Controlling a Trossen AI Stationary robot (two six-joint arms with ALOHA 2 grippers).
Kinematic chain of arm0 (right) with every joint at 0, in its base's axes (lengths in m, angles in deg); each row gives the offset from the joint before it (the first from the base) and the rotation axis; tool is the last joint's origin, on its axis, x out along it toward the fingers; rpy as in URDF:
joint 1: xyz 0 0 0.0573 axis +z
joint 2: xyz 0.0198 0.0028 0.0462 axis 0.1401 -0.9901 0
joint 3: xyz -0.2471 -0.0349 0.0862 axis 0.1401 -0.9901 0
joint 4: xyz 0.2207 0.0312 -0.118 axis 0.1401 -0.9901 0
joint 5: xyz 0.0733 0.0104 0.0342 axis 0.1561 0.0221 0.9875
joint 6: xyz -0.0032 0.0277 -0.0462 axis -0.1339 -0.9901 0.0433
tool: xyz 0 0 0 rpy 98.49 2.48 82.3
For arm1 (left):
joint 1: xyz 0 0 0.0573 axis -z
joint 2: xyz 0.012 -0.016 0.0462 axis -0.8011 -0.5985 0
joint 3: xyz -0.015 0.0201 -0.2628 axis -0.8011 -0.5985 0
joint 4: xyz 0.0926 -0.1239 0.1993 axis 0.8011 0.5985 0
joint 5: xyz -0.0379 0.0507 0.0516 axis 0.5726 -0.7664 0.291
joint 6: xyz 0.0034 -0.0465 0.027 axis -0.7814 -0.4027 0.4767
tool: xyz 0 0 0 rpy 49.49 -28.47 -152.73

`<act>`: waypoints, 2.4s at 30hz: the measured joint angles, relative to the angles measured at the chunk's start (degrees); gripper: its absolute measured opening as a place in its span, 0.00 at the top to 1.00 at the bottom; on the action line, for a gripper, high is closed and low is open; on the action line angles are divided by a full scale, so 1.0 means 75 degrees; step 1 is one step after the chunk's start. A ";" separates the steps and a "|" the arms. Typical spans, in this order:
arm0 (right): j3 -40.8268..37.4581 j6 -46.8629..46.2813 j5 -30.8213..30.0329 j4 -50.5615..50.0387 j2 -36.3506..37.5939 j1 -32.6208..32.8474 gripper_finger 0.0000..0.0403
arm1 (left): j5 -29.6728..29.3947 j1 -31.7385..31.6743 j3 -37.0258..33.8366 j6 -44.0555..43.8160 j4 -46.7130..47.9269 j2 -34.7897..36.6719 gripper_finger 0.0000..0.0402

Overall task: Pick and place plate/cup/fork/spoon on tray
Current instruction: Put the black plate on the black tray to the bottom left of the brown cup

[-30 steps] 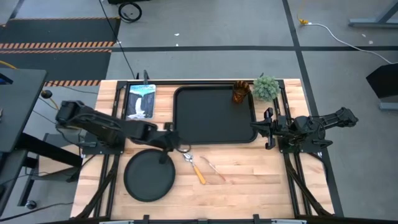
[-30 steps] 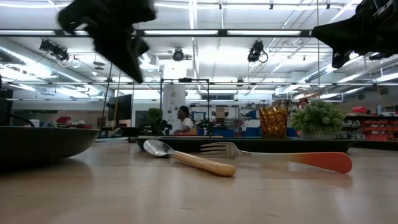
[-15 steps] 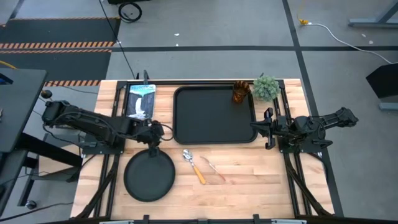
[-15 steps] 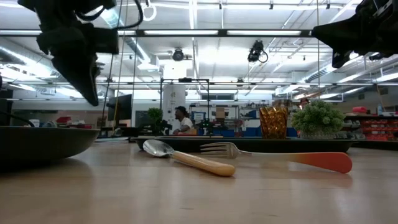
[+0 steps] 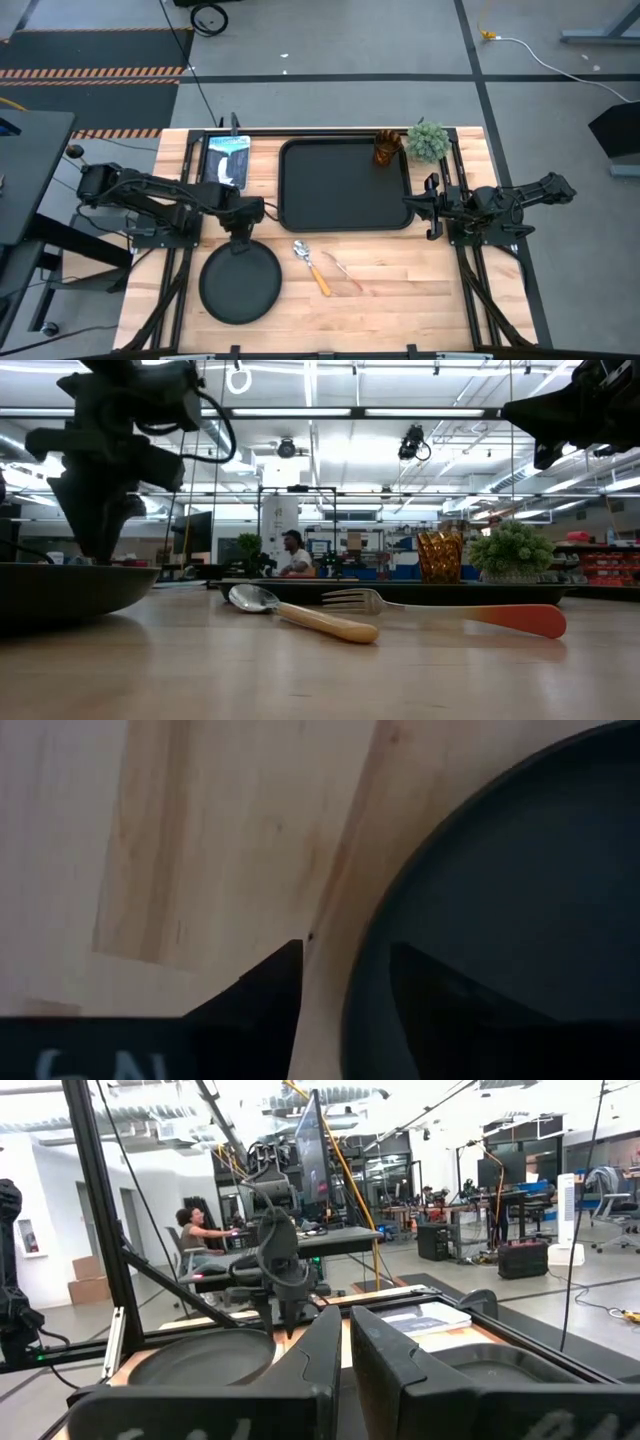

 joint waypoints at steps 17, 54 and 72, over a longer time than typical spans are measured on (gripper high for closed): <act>0.0000 0.0003 0.0001 -0.0005 0.0000 0.0003 0.92 | 0.0365 0.0013 0.0003 0.0676 -0.0004 -0.1202 0.65; 0.0000 0.0000 0.0001 -0.0005 0.0000 0.0001 0.92 | 0.1186 -0.1385 0.2454 0.0285 0.0562 -0.1471 0.97; 0.0000 0.0003 0.0001 -0.0002 0.0000 0.0000 0.92 | 0.0048 -0.3050 0.3672 -0.1734 -0.3106 -0.2122 0.97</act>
